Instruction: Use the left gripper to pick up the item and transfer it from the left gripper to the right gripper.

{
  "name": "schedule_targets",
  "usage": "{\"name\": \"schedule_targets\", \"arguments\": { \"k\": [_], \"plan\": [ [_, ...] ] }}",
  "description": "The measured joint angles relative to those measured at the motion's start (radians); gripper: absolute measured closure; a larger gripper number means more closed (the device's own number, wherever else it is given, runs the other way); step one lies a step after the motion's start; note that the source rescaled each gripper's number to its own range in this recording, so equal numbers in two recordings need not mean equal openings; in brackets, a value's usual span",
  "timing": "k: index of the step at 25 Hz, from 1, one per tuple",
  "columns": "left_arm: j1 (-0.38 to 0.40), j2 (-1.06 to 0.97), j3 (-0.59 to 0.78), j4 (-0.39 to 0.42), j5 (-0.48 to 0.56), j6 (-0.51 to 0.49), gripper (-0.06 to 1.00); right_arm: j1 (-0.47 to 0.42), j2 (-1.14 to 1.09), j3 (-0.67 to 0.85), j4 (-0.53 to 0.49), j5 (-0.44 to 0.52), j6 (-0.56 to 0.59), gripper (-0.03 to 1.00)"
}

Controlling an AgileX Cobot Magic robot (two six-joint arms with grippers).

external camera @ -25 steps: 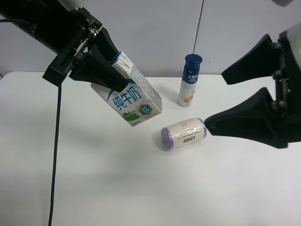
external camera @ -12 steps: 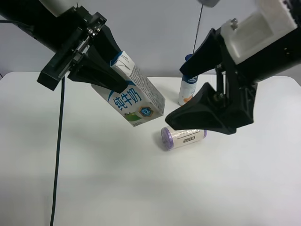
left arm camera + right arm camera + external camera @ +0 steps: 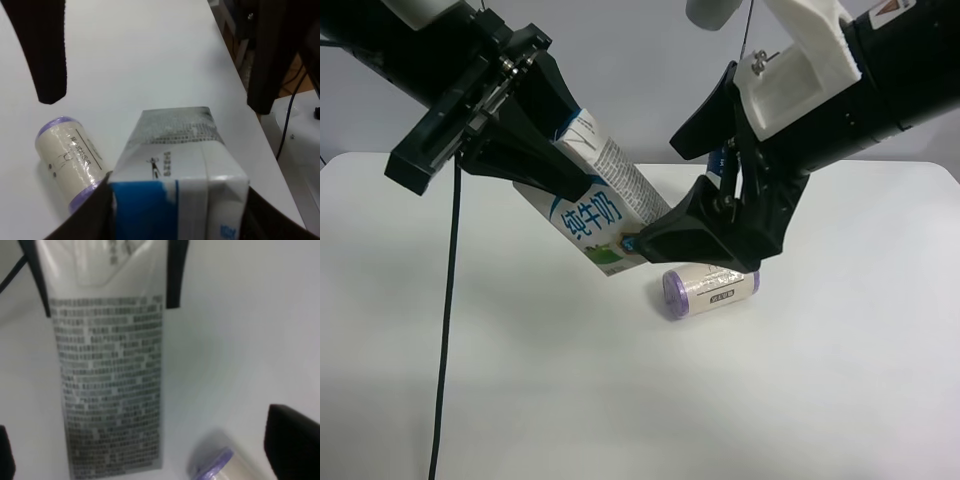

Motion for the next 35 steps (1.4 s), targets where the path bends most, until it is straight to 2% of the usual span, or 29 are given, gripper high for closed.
{"name": "schedule_targets", "arguments": {
  "k": [19, 22, 26, 35],
  "plan": [
    [0.0, 0.0, 0.0, -0.011, 0.0, 0.023, 0.94, 0.0, 0.105, -0.001, 0.198, -0.026, -0.173, -0.03],
    [0.0, 0.0, 0.0, -0.011, 0.0, 0.023, 0.94, 0.0, 0.128, -0.001, 0.211, -0.03, -0.192, 0.0],
    [0.0, 0.0, 0.0, -0.011, 0.0, 0.023, 0.94, 0.0, 0.141, -0.001, 0.225, -0.061, -0.196, 0.19],
    [0.0, 0.0, 0.0, -0.013, -0.011, 0.025, 0.94, 0.0, 0.141, -0.001, 0.243, -0.069, -0.206, 0.92]
  ]
}}
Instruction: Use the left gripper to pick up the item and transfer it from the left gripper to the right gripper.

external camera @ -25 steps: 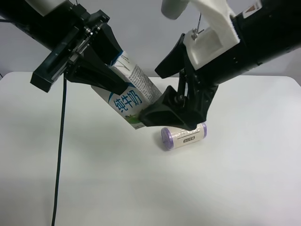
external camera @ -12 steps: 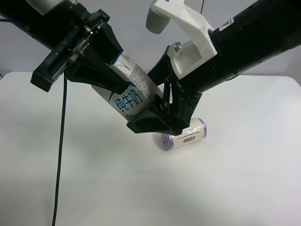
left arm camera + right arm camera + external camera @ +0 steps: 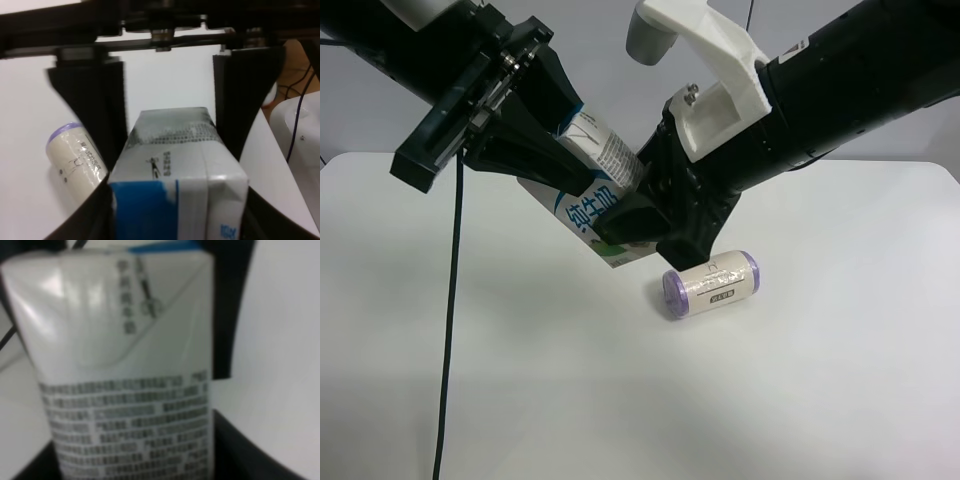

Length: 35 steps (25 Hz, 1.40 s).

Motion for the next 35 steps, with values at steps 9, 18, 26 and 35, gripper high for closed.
{"name": "schedule_targets", "arguments": {
  "k": [9, 18, 26, 35],
  "plan": [
    [0.0, -0.001, 0.0, 0.01, -0.006, -0.031, 0.94, 0.001, 0.001, 0.0, -0.001, 0.001, -0.005, 0.95],
    [0.0, -0.005, -0.001, 0.006, -0.023, -0.042, 0.0, 0.001, 0.009, 0.001, -0.012, 0.01, -0.006, 0.97],
    [0.0, -0.005, -0.001, -0.001, -0.024, -0.042, -0.05, 0.001, 0.009, 0.001, -0.013, 0.018, -0.006, 0.97],
    [0.0, -0.069, -0.002, -0.024, -0.036, -0.058, -0.05, 0.001, 0.009, 0.001, -0.013, 0.02, -0.006, 0.97]
  ]
}}
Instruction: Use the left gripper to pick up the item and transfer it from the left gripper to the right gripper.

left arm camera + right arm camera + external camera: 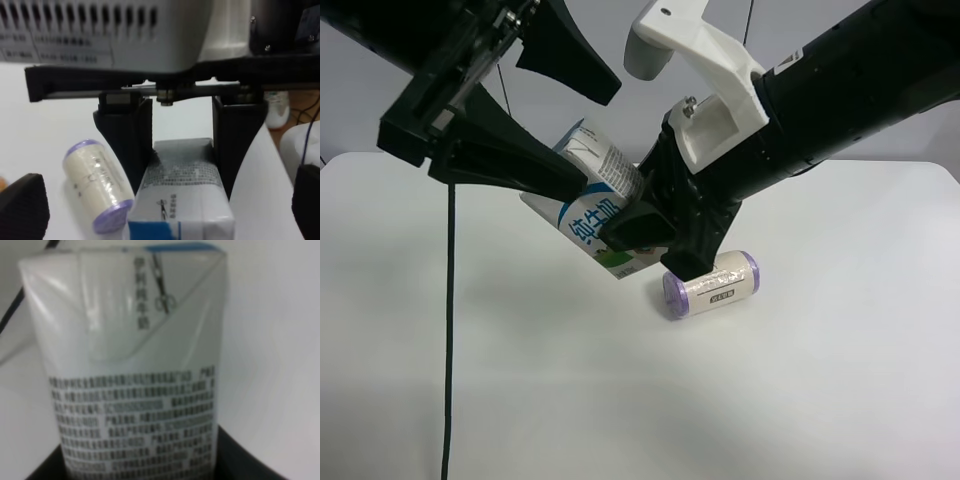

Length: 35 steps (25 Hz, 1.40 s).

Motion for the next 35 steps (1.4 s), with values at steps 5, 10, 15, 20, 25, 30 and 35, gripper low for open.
{"name": "schedule_targets", "arguments": {
  "k": [5, 10, 15, 20, 25, 30, 35],
  "plan": [
    [0.001, -0.103, 0.0, 0.116, -0.012, -0.122, -0.05, 0.0, 0.0, 0.0, 0.0, 0.0, 0.0, 0.97],
    [0.04, -0.209, 0.0, 0.234, 0.0, -0.345, -0.05, 0.0, 0.0, 0.0, 0.0, 0.001, 0.0, 0.97],
    [0.094, -0.316, 0.005, 0.314, 0.031, -0.569, -0.05, 0.0, 0.0, 0.0, 0.0, 0.015, 0.0, 0.97],
    [0.105, -0.443, 0.104, 0.446, 0.031, -0.775, -0.05, 0.0, 0.0, 0.0, 0.0, 0.041, 0.0, 0.97],
    [0.106, -0.58, 0.29, 0.671, 0.037, -1.045, -0.05, 0.0, 0.0, 0.0, -0.001, 0.043, 0.0, 0.97],
    [0.107, -0.761, 0.418, 0.737, 0.031, -1.233, -0.05, 0.0, 0.0, 0.0, -0.001, 0.043, 0.001, 0.97],
    [0.107, -0.98, 0.499, 0.754, 0.029, -1.323, -0.05, 0.0, 0.0, 0.0, -0.002, 0.051, 0.001, 0.97]
  ]
}}
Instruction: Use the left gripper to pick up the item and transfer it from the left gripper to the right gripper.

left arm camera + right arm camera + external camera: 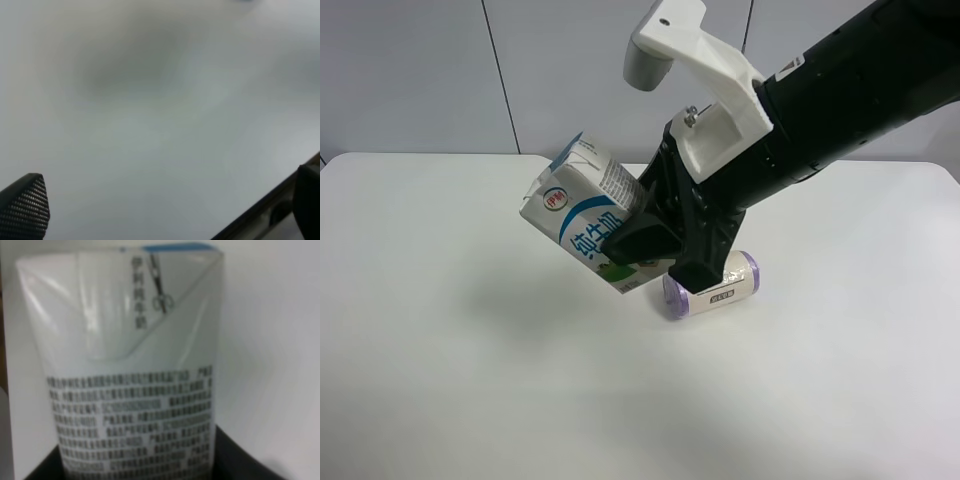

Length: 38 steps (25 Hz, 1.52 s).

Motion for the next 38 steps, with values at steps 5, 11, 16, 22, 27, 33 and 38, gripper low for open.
{"name": "schedule_targets", "arguments": {
  "k": [5, 11, 16, 22, 27, 33, 38],
  "plan": [
    [0.0, -0.213, 0.076, 0.068, 0.0, -0.144, -0.05, 0.0, 0.0, 0.0, -0.003, 0.001, 0.0, 0.97],
    [0.0, -0.428, 0.152, 0.131, 0.024, -0.212, -0.05, 0.0, 0.0, 0.0, -0.003, 0.001, 0.0, 0.97],
    [0.0, -0.476, 0.185, 0.154, 0.035, -0.232, -0.05, 0.0, 0.0, 0.0, -0.003, 0.002, 0.0, 0.97],
    [0.0, -0.476, 0.204, 0.158, -0.005, -0.233, -0.05, 0.0, 0.0, 0.0, -0.003, 0.002, 0.0, 0.97],
    [0.0, -0.476, 0.237, 0.16, -0.062, -0.236, -0.05, 0.0, 0.0, 0.0, -0.003, 0.002, 0.0, 0.97],
    [0.0, -0.476, 0.242, 0.161, -0.079, -0.239, -0.05, 0.0, 0.0, 0.0, -0.003, 0.002, 0.024, 0.97],
    [0.0, -0.476, 0.242, 0.163, -0.079, -0.242, -0.05, 0.0, -0.006, 0.0, -0.057, 0.015, 0.122, 0.97]
  ]
}}
